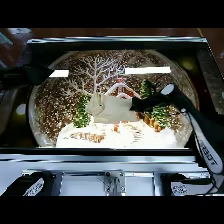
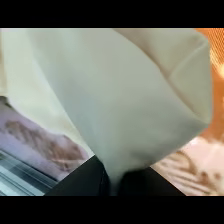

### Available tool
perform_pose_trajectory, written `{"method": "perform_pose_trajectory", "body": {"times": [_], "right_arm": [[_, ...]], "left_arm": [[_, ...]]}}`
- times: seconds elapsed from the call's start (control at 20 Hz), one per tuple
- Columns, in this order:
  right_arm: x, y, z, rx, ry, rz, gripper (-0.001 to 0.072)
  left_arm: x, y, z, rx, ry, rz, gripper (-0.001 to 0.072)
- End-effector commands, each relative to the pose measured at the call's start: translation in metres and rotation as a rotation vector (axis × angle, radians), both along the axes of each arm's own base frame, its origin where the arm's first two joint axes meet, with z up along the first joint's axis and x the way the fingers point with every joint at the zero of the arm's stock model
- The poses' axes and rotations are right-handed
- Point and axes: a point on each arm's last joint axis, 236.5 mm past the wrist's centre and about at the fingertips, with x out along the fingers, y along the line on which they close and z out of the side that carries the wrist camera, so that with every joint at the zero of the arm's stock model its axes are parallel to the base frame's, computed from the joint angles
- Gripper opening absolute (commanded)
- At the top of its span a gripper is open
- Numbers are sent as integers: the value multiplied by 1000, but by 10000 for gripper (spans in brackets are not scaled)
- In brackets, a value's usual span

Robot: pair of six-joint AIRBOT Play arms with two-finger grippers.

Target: Fold the shirts.

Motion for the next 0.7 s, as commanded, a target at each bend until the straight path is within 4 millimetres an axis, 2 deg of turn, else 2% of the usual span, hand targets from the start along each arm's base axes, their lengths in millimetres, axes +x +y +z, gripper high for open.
{"method": "perform_pose_trajectory", "body": {"times": [0.0, 0.1, 0.15, 0.25, 0.35, 0.5, 0.55, 0.65], "right_arm": [[37, -58, 107, -17, -256, -111, 63], [43, -114, 163, -44, -356, -217, 63], [39, -147, 180, -83, -379, -271, 63], [21, -215, 198, -188, -379, -374, 64], [-8, -284, 198, -295, -325, -489, 64], [-61, -377, 183, -430, -207, -684, 64], [-77, -406, 181, -464, -186, -758, 64], [-107, -446, 178, -488, -148, -877, 64]], "left_arm": [[-1, -3, 0, 0, 2, -9, 40], [-5, -10, -2, 2, 7, -30, 40], [-7, -13, -3, 4, 12, -42, 40], [-12, -20, -4, 2, 20, -63, 39], [-15, -27, -4, -7, 29, -76, 40], [-19, -35, -3, -7, 29, -101, 40], [-20, -37, -3, -10, 31, -105, 40], [-22, -40, -3, -16, 34, -113, 40]]}}
